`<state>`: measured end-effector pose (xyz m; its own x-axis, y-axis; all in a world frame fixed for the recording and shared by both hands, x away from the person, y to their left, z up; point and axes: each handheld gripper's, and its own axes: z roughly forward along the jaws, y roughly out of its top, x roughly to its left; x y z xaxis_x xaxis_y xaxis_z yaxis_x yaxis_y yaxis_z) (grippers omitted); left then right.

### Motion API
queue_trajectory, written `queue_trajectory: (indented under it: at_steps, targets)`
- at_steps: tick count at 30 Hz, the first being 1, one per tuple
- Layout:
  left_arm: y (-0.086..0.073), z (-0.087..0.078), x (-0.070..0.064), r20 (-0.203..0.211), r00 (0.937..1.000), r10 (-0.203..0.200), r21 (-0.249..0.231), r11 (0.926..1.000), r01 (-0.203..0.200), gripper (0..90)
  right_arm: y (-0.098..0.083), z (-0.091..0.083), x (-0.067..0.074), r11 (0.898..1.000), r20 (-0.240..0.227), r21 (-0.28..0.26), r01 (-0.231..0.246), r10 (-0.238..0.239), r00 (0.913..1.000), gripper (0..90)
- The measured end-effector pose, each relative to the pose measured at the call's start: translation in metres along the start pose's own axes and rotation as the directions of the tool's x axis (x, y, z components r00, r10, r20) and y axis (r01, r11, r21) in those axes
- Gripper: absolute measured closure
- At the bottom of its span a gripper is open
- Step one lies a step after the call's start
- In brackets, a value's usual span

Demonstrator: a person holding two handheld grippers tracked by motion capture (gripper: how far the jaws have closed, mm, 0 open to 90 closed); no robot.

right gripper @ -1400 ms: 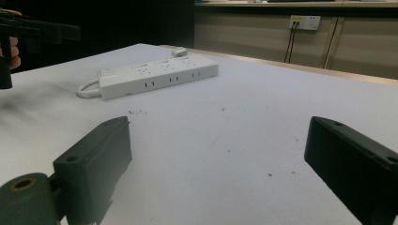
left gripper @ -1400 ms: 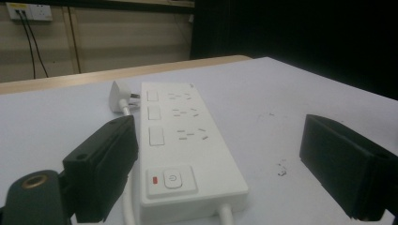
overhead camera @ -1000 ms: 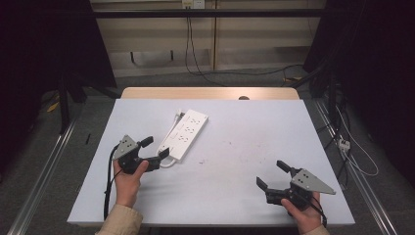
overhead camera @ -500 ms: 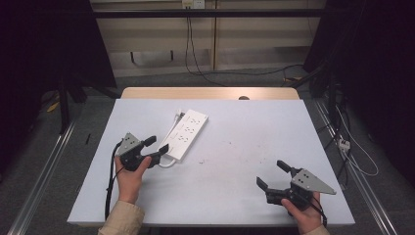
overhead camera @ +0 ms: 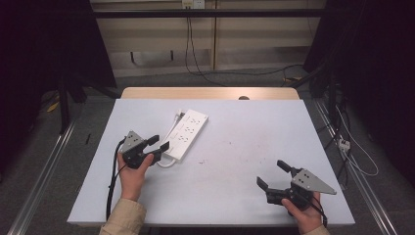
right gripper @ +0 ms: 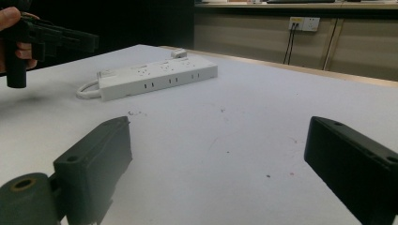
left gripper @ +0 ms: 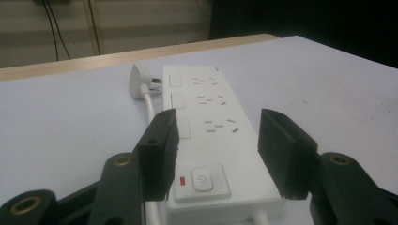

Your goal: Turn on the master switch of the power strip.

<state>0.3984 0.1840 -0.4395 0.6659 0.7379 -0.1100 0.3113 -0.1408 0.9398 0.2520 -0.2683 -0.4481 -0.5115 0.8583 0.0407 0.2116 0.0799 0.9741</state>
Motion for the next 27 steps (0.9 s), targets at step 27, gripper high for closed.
queue_trajectory:
  at_steps: [27]
  targets:
    - [0.0024,0.0069,0.0013,0.01,0.9999,0.011,0.054,0.9985,-0.012,66.3,0.0003,-0.0001,0.0,1.0,-0.001,-0.001,0.002,-0.002,1.0,7.6]
